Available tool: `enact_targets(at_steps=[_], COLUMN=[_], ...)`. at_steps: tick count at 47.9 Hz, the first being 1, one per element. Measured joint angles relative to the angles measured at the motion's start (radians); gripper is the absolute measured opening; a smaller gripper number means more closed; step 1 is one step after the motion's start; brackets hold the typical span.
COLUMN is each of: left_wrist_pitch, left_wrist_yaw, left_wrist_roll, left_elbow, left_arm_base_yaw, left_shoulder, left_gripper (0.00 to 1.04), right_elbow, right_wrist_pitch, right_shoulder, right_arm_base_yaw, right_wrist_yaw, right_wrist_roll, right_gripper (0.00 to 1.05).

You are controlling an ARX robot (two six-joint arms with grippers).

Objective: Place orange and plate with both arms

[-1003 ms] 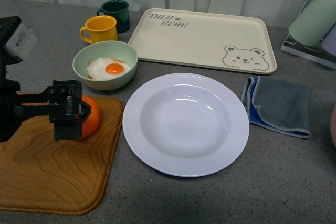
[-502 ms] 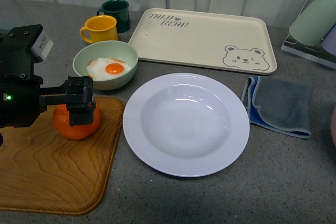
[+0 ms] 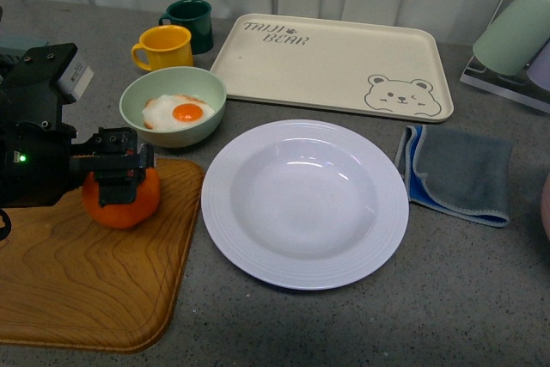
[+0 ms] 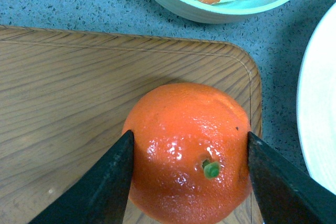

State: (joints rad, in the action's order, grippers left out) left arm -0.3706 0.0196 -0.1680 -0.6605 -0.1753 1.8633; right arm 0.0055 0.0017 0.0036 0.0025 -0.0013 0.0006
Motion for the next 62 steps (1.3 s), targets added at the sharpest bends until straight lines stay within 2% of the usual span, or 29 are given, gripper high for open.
enact_targets(at_steps=[4, 10, 15, 21, 37, 53, 62], left_wrist_pitch=[0.006, 0.021, 0.042, 0.032, 0.016, 0.011, -0.001], left_wrist_yaw=[-0.001, 0.008, 0.017, 0.029, 0.013, 0.007, 0.000], left_wrist_roll=[0.003, -0.003, -0.018, -0.030, -0.094, -0.152, -0.172], left_elbow=[0.000, 0.000, -0.014, -0.071, -0.193, -0.289, -0.311], left_arm_base_yaw=[-0.006, -0.024, -0.061, -0.145, -0.314, -0.399, -0.407], left_shoulder=[-0.006, -0.039, -0.087, -0.111, 0.034, 0.149, 0.206], left_gripper=[0.52, 0.48, 0.48, 0.47, 0.47, 0.47, 0.47], right_elbow=[0.000, 0.000, 0.000, 0.000, 0.000, 0.000, 0.000], right_wrist_pitch=[0.000, 0.000, 0.000, 0.000, 0.000, 0.000, 0.000], right_shoulder=[0.000, 0.000, 0.000, 0.000, 0.000, 0.000, 0.000], right_arm_base_yaw=[0.000, 0.000, 0.000, 0.000, 0.000, 0.000, 0.000], right_wrist_yaw=[0.000, 0.000, 0.000, 0.000, 0.000, 0.000, 0.000], right_wrist_roll=[0.000, 0.000, 0.000, 0.000, 0.000, 0.000, 0.000], right_gripper=[0.95, 0.95, 0.95, 0.95, 0.95, 0.95, 0.95])
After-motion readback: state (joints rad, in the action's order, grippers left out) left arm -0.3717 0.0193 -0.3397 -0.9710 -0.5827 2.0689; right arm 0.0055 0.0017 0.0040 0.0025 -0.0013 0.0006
